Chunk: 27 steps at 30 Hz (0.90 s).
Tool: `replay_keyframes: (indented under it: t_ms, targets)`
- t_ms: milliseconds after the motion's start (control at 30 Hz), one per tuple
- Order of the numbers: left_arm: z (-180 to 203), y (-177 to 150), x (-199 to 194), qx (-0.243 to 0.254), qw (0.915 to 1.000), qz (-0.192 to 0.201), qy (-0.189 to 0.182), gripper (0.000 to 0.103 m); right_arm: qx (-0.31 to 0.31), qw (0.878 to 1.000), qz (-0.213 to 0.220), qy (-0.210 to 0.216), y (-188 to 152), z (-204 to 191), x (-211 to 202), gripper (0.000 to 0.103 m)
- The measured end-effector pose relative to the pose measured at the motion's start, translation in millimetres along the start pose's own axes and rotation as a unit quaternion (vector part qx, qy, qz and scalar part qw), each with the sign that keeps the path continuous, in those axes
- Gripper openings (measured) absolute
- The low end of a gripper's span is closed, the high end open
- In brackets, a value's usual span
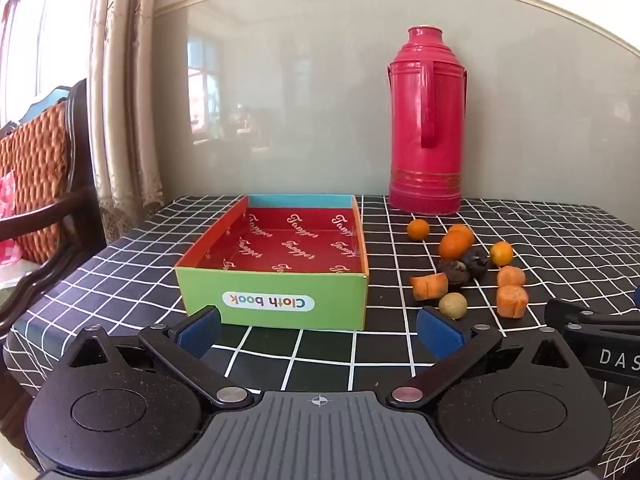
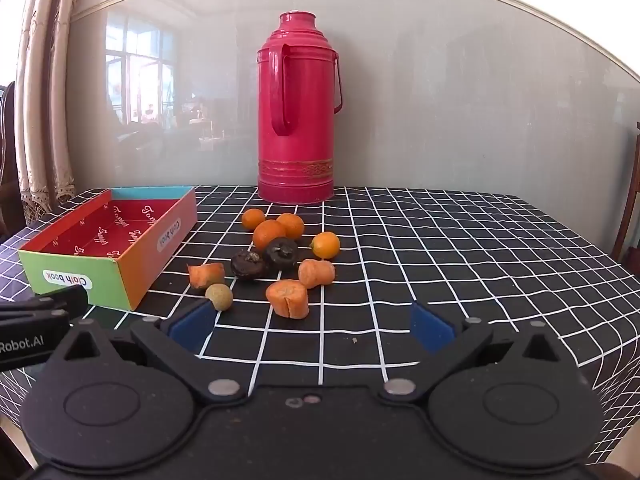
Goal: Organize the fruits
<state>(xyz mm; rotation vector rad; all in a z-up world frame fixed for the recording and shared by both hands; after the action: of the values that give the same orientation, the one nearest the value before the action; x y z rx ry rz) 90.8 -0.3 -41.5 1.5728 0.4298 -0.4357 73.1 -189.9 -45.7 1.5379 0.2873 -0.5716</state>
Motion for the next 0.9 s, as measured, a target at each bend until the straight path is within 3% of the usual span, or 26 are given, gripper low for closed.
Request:
replay_keyframes:
  t_ms: [200, 467, 900]
  targets:
    - [-2.9, -2.8, -1.2, 0.005, 0.9998, 0.019, -0.001, 0.103, -0.005, 1.0, -0.002, -0.006, -2.2, 5.7, 2.5, 0.097]
    - [-0.8, -1.6, 0.3, 0.01, 0.9998, 0.014, 0.006, 0.103, -0.006, 1.0, 0.001, -0.005, 4.3, -10.7, 1.7, 0.098]
    - [-3.1, -3.5, 0.2, 0.013, 0.9998, 0.014, 0.007, 0.103, -0.002, 1.0, 0.003, -0.001, 0.9, -1.7, 1.3, 0.098]
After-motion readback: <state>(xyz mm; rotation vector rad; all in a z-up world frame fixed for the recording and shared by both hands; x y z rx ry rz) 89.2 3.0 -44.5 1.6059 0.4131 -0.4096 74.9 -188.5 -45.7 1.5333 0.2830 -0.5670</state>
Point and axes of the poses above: each gripper's, at about its wrist camera, not at the fingertips, and x roughly the way its jaws point, z to its right, y to its top, the point moved 10 cm from there along x, roughly the way its jaws point, and after that the axes turned 7 degrees about -z, right-handed, at the moved point
